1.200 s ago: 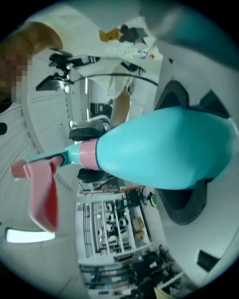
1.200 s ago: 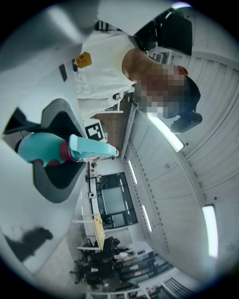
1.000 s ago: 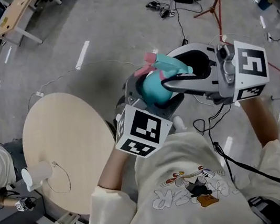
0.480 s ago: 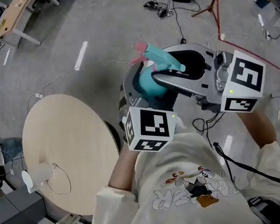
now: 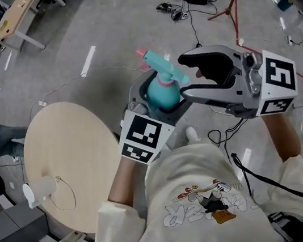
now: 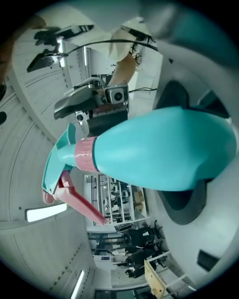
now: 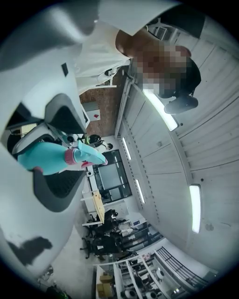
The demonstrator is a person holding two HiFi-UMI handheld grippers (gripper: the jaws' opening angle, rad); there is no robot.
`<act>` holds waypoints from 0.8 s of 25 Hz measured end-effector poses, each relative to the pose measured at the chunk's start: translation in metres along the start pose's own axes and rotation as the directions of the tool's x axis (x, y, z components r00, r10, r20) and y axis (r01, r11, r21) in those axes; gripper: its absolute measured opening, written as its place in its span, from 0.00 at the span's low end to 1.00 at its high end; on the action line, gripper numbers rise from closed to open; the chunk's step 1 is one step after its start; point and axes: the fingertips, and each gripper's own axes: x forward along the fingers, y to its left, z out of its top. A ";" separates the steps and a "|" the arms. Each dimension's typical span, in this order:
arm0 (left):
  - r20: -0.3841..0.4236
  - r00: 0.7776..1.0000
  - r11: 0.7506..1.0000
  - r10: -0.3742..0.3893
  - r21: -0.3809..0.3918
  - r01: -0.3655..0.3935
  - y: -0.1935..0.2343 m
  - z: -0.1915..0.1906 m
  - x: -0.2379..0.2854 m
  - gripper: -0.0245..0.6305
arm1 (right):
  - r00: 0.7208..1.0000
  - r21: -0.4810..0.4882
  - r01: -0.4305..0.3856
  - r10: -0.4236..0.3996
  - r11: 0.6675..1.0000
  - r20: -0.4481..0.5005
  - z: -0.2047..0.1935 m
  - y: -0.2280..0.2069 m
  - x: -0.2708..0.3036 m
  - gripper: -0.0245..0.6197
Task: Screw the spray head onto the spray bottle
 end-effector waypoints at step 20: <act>-0.002 0.321 0.314 -0.947 0.195 0.929 -0.141 0.017 -0.120 0.70 | 0.861 -0.194 -0.509 0.493 0.839 -0.127 0.004 0.084 -0.005 0.47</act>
